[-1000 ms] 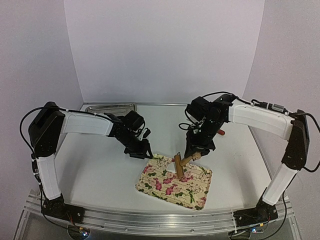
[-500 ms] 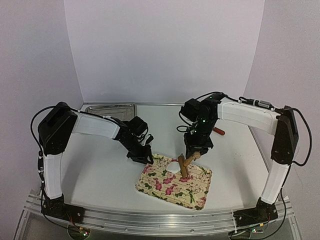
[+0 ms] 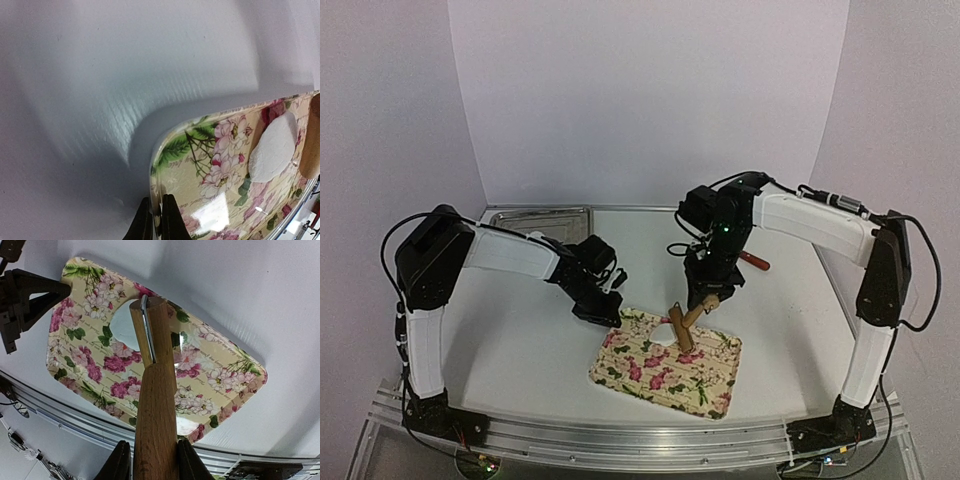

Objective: Roll out the dumpling wrappers from the dough

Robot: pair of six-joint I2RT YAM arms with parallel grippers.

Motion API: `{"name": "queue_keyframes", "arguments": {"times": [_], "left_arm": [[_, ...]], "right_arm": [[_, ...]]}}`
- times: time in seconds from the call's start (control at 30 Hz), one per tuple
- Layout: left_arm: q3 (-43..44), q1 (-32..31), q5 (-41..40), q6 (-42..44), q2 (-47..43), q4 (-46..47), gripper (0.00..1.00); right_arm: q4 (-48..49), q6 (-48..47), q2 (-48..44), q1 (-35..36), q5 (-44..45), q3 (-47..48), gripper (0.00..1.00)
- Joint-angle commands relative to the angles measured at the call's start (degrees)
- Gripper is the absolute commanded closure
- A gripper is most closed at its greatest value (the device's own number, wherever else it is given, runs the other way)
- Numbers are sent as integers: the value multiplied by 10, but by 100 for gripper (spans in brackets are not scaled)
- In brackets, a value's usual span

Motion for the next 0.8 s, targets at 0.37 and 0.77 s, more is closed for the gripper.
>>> {"name": "queue_keyframes", "arguments": {"times": [0.37,0.77], "left_arm": [[-56,-1,-41,31,-64,-8,100],[-29,-1,-42,7,-38,-1,100]], "right_arm": [[-84,-59,-5,21,77,97,100],[-79,-136,64,55,129,127,100]]}}
